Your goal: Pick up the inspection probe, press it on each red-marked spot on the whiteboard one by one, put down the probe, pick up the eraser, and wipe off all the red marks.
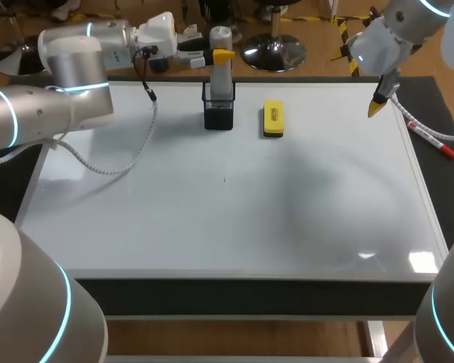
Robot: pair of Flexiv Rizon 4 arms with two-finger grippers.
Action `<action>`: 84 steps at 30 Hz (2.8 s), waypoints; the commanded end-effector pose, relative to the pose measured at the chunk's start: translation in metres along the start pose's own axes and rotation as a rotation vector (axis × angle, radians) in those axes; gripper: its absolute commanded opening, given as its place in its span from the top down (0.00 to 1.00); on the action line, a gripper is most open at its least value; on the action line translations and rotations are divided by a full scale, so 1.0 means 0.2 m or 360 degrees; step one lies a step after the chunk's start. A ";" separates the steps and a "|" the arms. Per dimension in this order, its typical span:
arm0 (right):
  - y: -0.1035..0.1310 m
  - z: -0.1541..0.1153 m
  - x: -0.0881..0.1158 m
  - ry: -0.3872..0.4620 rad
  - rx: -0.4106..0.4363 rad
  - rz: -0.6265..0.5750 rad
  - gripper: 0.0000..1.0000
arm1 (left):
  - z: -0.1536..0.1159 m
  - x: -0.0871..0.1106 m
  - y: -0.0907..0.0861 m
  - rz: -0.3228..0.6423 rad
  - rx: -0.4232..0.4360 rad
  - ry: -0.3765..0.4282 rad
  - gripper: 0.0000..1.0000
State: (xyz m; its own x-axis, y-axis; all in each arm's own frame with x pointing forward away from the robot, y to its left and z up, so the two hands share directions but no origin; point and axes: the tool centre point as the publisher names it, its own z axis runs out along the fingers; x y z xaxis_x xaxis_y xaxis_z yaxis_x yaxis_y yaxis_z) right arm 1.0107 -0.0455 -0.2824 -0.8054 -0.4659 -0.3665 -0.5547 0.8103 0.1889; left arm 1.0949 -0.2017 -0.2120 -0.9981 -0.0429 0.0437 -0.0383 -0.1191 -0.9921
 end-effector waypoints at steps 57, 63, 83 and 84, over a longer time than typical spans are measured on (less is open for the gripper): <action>0.00 0.00 0.00 0.0006 0.0006 -0.0003 0.00 | -0.10 0.03 0.12 0.0115 -0.0087 0.0062 0.00; 0.00 0.00 0.00 0.0006 0.0006 -0.0003 0.00 | -0.17 0.08 0.08 0.0226 -0.0310 0.0036 0.00; 0.00 0.00 0.00 0.0006 0.0006 -0.0003 0.00 | -0.49 0.22 0.02 0.0370 -0.0671 -0.0091 0.00; 0.00 0.00 0.00 0.0006 0.0006 -0.0003 0.00 | -0.49 0.22 0.02 0.0370 -0.0671 -0.0091 0.00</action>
State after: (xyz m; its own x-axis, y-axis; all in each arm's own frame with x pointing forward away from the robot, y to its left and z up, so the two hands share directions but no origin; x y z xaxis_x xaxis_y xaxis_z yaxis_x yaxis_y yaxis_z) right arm 1.0108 -0.0455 -0.2825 -0.8054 -0.4658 -0.3664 -0.5546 0.8104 0.1889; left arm 1.0596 -0.1111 -0.2333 -0.9853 -0.0088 -0.1709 0.1641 0.2349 -0.9581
